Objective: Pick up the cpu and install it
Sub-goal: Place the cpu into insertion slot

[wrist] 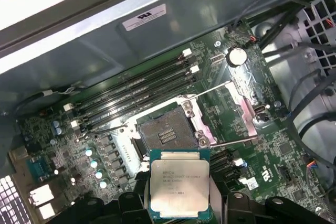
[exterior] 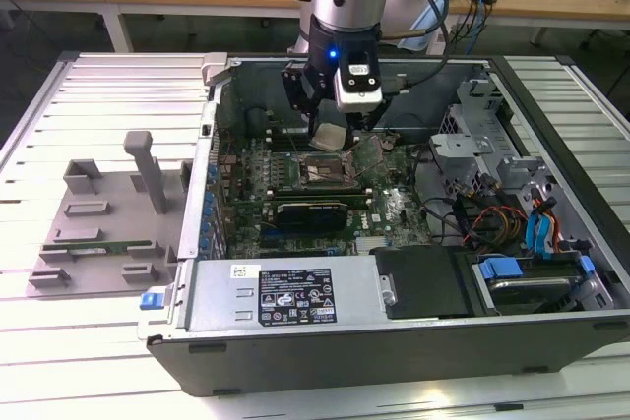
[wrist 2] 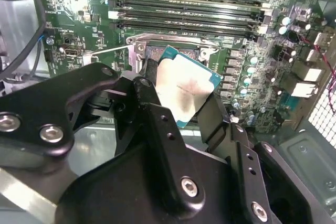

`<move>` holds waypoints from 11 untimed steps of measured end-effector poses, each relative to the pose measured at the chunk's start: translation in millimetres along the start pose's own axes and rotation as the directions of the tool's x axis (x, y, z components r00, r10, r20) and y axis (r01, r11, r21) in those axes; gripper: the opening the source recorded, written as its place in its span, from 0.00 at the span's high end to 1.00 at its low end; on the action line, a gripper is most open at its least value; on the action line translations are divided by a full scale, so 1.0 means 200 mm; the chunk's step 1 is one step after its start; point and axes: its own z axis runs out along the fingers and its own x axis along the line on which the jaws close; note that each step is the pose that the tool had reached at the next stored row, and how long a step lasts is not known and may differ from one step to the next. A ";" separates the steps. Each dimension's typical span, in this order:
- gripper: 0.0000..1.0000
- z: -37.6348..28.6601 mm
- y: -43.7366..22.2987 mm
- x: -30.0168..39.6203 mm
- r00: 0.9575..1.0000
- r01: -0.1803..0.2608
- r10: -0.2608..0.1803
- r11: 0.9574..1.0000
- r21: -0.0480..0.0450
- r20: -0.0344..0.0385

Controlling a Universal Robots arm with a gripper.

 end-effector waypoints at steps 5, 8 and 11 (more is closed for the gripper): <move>0.45 0.001 0.000 0.000 0.997 -0.083 0.083 0.997 -0.001 0.001; 0.45 0.001 0.000 0.000 0.992 -0.126 0.126 0.992 -0.002 0.001; 0.45 0.001 0.000 0.000 0.987 -0.161 0.161 0.987 -0.002 0.001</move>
